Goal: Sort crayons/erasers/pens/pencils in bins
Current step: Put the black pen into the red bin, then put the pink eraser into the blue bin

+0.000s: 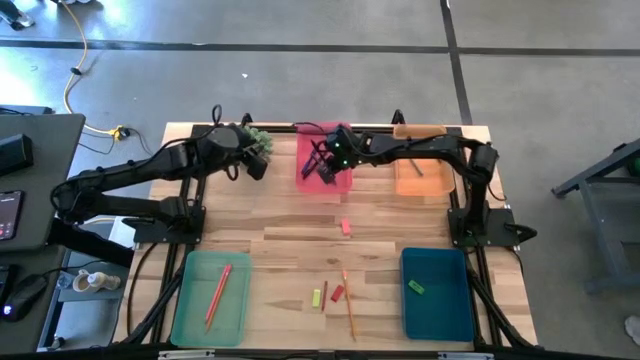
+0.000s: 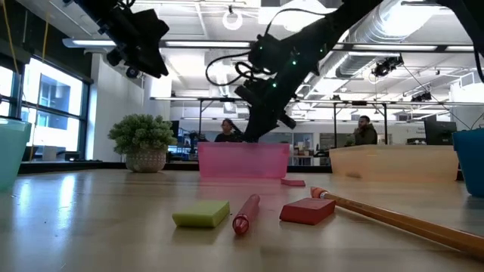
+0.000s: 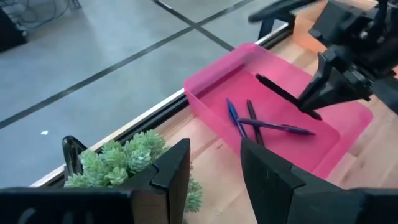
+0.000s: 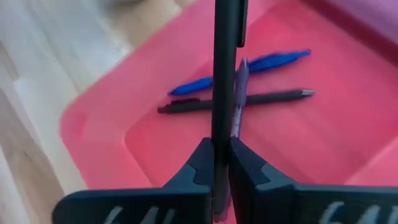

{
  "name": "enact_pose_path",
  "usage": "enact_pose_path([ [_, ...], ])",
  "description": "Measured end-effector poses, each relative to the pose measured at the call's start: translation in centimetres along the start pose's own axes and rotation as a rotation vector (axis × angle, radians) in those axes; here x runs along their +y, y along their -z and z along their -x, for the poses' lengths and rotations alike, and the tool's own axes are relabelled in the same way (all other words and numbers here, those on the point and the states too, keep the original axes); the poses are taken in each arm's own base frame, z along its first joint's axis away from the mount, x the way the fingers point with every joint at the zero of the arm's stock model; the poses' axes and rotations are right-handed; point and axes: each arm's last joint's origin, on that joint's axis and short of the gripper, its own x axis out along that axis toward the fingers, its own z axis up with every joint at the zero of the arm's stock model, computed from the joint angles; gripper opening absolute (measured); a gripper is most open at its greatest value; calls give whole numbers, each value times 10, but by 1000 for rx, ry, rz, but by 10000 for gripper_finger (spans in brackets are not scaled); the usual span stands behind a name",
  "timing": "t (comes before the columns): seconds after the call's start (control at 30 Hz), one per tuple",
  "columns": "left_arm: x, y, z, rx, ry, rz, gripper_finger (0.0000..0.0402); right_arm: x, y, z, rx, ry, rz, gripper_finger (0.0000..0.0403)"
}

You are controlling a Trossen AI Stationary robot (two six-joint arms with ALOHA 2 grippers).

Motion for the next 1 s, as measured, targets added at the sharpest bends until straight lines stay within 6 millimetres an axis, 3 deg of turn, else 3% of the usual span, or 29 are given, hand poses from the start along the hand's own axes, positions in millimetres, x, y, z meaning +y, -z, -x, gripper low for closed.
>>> enact_pose_path([
  [0.33,-6,3,-9,63,92,16,129,-4,9,-14,61,25,-67,17],
  [0.77,-10,18,-11,260,243,22,129,-5,13,-13,107,30,-161,135],
  [1.0,-13,26,-7,343,277,-11,129,7,8,6,90,-30,-179,145],
])
